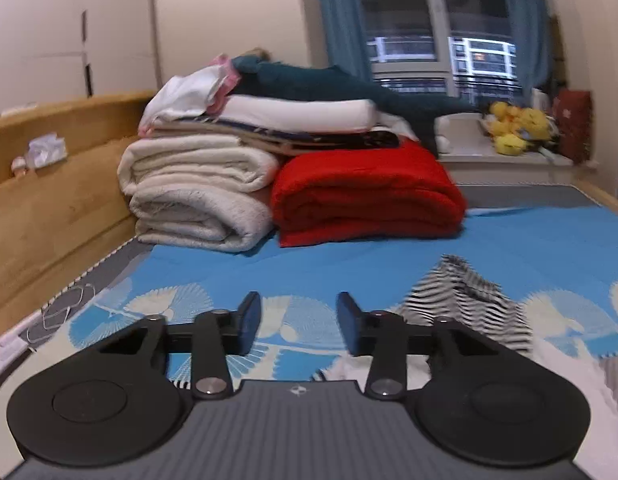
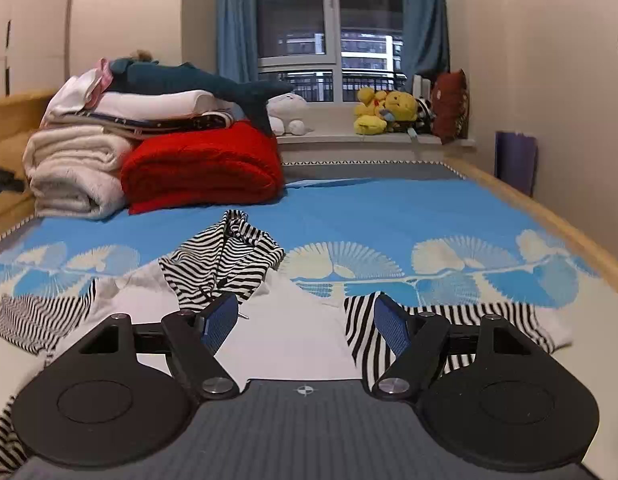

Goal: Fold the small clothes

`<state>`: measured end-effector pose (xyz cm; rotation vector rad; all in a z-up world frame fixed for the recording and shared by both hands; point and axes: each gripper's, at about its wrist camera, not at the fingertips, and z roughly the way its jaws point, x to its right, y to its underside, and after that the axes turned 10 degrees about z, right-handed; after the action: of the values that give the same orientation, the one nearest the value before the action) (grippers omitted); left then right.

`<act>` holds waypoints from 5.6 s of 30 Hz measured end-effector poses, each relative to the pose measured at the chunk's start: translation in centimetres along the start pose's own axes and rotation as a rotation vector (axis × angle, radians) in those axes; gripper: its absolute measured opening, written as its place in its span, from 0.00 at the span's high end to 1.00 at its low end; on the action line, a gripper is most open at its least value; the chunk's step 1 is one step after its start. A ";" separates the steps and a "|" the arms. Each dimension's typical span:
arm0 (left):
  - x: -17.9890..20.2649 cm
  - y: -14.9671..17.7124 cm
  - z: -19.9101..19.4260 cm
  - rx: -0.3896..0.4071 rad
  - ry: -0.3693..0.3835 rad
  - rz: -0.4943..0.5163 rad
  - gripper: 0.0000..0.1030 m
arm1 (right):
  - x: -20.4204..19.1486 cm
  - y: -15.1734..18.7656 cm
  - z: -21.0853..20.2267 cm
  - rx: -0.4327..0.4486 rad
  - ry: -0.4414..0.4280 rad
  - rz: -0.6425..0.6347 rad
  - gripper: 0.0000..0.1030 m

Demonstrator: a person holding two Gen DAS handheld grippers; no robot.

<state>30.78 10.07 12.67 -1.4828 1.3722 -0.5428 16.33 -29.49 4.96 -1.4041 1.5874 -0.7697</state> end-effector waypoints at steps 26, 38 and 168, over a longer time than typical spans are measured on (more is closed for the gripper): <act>-11.3 14.8 17.1 -0.446 -0.164 -0.258 0.55 | -14.7 -5.2 10.8 -0.042 -0.085 -0.148 0.26; -20.6 22.5 21.8 -0.611 -0.270 -0.552 0.51 | -15.1 -2.9 16.8 -0.116 -0.166 -0.207 0.27; 9.8 5.6 13.7 -0.644 0.508 -0.038 0.65 | 2.4 2.1 29.4 -0.567 0.115 0.362 0.62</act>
<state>42.21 6.83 -0.53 -1.9671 2.0510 -0.5512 41.62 -28.81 -10.31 -1.4015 2.1834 -0.1877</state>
